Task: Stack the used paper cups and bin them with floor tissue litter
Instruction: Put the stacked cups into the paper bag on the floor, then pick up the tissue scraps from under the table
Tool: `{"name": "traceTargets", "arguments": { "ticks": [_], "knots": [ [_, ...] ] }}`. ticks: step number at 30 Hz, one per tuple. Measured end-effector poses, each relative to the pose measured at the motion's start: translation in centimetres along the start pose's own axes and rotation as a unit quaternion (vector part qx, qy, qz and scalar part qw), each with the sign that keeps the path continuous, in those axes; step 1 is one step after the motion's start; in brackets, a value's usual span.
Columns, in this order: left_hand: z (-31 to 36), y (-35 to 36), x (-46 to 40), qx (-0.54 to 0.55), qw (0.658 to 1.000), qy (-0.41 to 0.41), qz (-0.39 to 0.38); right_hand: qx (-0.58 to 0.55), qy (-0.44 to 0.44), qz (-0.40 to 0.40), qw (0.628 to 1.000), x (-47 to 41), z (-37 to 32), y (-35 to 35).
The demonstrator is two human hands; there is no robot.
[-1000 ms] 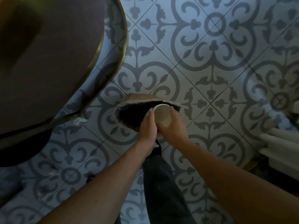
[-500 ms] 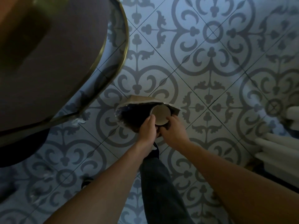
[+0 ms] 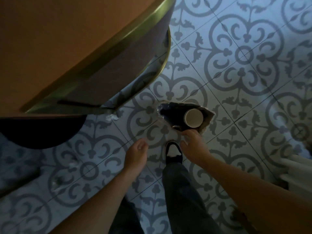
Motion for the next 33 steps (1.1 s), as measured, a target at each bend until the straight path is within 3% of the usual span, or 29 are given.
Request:
{"name": "traceTargets", "arguments": {
  "ticks": [9, 17, 24, 33],
  "knots": [
    [-6.6, -12.3, 5.4, -0.013, 0.995, 0.085, 0.041, 0.064, -0.093, -0.070, 0.991, 7.5, -10.6, 7.7],
    [-15.5, -21.8, 8.9, -0.092, 0.976, 0.155, 0.120, 0.161, -0.170, -0.074, 0.970, 12.4, -18.4, 14.2],
    [-20.7, -24.1, 7.7, -0.132, 0.957, 0.188, 0.176, 0.244, -0.188, -0.061, 0.949, 12.5, -20.0, 20.4],
    [-21.7, -23.8, -2.9, -0.184, 0.925, 0.244, 0.227, 0.312, -0.219, -0.014, 0.924, 2.5, -20.0, 27.9]
  ]
}}
Point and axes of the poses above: each hand's wrist, its own x-axis away from the middle knuckle, its own y-axis out of the palm, z = x × y, the point moved 3 cm from there along -x, towards the middle knuckle, and after that the axes turned 3 degrees about z, right-handed, at the moved point
